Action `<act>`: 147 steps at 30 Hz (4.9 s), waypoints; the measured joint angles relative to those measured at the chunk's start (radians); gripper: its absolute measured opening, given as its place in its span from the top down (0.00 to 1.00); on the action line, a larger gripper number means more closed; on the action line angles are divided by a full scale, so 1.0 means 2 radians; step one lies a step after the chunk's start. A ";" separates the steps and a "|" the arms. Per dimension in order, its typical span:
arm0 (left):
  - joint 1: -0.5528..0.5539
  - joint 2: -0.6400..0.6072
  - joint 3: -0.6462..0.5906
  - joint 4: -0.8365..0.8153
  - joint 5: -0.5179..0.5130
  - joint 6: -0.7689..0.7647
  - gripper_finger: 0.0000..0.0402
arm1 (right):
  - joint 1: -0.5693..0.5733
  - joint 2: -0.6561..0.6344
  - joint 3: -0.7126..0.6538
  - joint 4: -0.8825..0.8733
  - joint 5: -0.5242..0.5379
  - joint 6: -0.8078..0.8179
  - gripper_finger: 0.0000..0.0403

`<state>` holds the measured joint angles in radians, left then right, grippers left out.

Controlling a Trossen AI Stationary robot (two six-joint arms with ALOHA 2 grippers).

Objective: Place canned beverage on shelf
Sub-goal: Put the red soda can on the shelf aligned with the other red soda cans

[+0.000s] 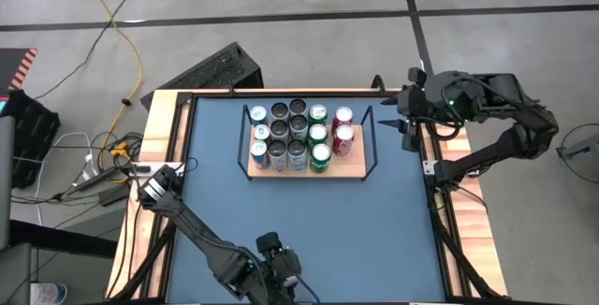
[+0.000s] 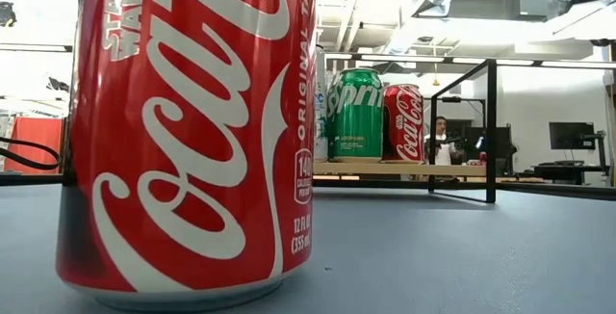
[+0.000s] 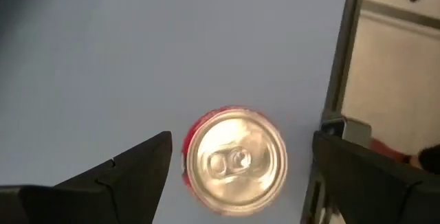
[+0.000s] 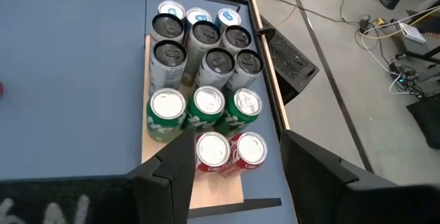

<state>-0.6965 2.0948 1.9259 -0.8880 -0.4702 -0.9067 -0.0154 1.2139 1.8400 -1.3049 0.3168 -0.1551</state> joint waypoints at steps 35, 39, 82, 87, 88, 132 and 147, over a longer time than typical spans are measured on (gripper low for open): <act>0.011 0.036 0.000 0.012 0.047 0.003 0.17 | 0.000 0.001 0.000 -0.003 -0.002 0.010 0.49; 0.012 0.036 0.000 0.010 0.057 0.003 0.23 | 0.000 0.001 0.000 -0.004 -0.002 0.014 0.49; 0.356 0.035 0.200 0.007 0.205 0.493 0.31 | 0.001 -0.065 0.000 -0.056 0.039 0.091 0.49; 0.358 0.046 0.203 0.012 0.206 0.496 0.31 | 0.001 -0.065 0.000 -0.056 0.039 0.092 0.49; 0.358 0.050 0.204 0.014 0.206 0.497 0.31 | 0.001 -0.064 0.000 -0.056 0.039 0.092 0.49; 0.380 0.097 0.197 0.016 0.179 0.423 0.30 | 0.000 -0.064 0.000 -0.067 0.054 0.104 0.49; 0.380 0.115 0.196 0.012 0.194 0.423 0.27 | 0.000 -0.064 0.000 -0.071 0.053 0.104 0.49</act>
<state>0.0639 2.3253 2.3188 -0.8648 -0.0826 -0.0611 -0.0154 1.0851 1.8400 -1.4473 0.4229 0.0528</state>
